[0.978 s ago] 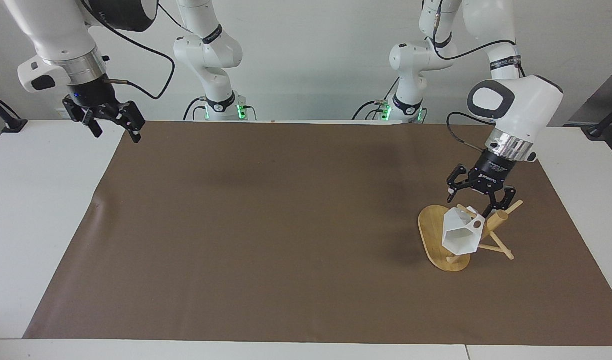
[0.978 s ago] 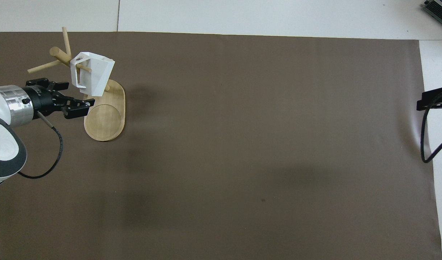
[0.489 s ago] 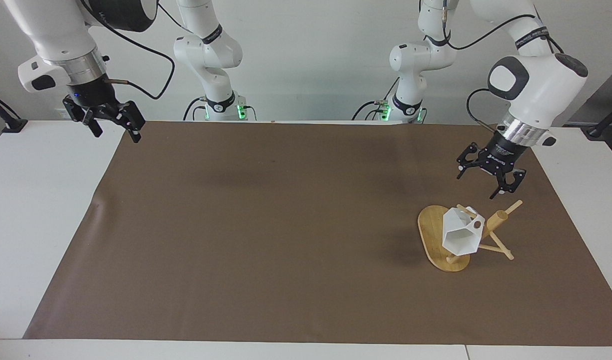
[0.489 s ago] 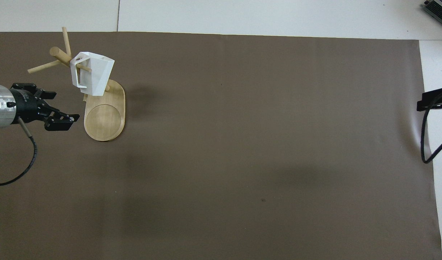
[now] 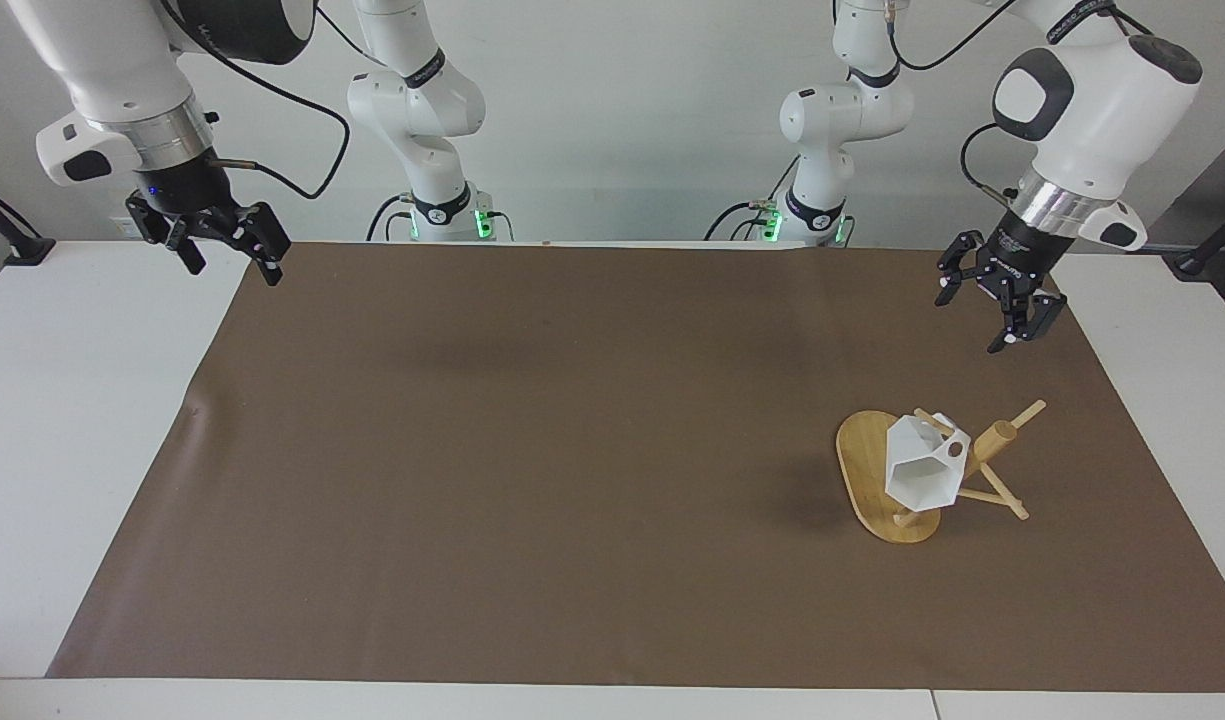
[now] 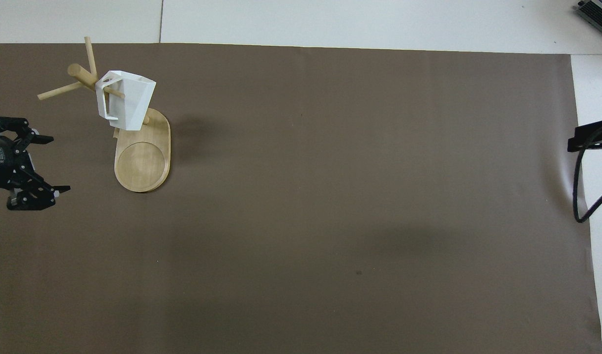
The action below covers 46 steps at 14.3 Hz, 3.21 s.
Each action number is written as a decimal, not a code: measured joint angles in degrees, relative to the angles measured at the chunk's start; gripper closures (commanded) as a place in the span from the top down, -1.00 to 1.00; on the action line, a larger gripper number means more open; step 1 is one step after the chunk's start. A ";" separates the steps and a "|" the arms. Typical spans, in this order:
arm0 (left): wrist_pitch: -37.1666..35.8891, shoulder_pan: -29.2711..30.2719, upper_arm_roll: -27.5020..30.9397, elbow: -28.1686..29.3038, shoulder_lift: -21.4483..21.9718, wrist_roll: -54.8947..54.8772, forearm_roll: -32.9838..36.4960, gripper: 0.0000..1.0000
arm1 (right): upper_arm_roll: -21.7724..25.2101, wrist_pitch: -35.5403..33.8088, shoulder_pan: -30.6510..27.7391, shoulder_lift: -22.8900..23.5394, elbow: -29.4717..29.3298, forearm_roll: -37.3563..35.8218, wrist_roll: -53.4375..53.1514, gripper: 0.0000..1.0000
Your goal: Hang cup on rack
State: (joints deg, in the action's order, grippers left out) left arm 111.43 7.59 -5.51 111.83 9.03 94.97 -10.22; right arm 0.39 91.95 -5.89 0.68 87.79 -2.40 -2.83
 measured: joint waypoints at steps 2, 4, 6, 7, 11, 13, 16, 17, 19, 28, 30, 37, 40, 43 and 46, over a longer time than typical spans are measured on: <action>-3.15 1.34 0.40 -2.67 0.00 -11.02 0.03 1.00 | -0.01 -0.49 0.00 -0.02 0.10 0.00 0.00 1.00; -5.32 2.01 0.76 -4.53 -0.01 -23.73 0.61 1.00 | -0.04 -2.07 0.00 -0.12 0.11 0.00 0.00 1.00; -6.70 2.05 0.82 -5.55 -0.02 -35.66 3.24 1.00 | -0.04 -2.72 0.00 -0.23 0.13 0.00 0.00 1.00; -7.29 2.04 0.79 -6.09 -0.03 -41.16 4.05 1.00 | -0.04 -2.80 0.00 -0.25 0.14 0.00 0.00 1.00; -8.51 2.05 0.80 -8.40 -0.06 -61.88 4.63 1.00 | -0.04 -2.91 0.00 -0.25 0.17 0.00 0.00 1.00; -8.74 2.08 0.79 -9.18 -0.09 -72.16 6.00 1.00 | -0.04 -2.91 0.00 -0.26 0.18 0.00 0.00 1.00; -10.29 1.87 0.27 -10.18 -0.15 -80.20 8.65 1.00 | -0.04 -2.91 0.00 -0.27 0.18 0.00 0.00 1.00; -11.11 1.59 0.01 -10.61 -0.25 -81.51 9.45 1.00 | -0.04 -2.91 0.00 -0.27 0.18 0.00 0.00 1.00; -14.00 -0.19 -0.12 -12.54 -0.88 -83.72 9.93 1.00 | -0.04 -2.91 0.00 -0.28 0.18 0.00 0.00 1.00; -26.29 -6.13 0.39 -21.36 -4.29 -88.85 10.50 1.00 | -0.04 -2.91 0.00 -0.29 0.18 0.00 0.00 1.00; -26.25 -6.12 0.49 -21.38 -4.18 -89.04 10.50 1.00 | -0.04 -2.91 0.00 -0.29 0.18 0.00 0.00 1.00; -26.79 -6.12 0.71 -21.29 -3.65 -89.05 9.80 1.00 | -0.04 -2.91 0.00 -0.29 0.18 0.00 0.00 1.00; -27.04 -6.12 0.82 -21.30 -3.46 -89.05 9.37 1.00 | -0.04 -2.91 0.00 -0.29 0.18 0.00 0.00 1.00; -27.42 -6.12 0.81 -21.29 -3.34 -89.10 9.25 1.00 | -0.04 -2.91 0.00 -0.29 0.18 0.00 0.00 1.00; -27.81 -6.12 0.75 -21.29 -3.10 -89.27 9.19 1.00 | -0.04 -2.91 0.00 -0.29 0.18 0.00 0.00 1.00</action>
State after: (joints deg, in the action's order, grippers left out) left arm 83.62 1.47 -4.76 90.54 5.93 5.69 -1.03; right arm 0.35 89.04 -5.89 0.39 87.97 -2.40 -2.83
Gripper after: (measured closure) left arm 0.000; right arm 0.000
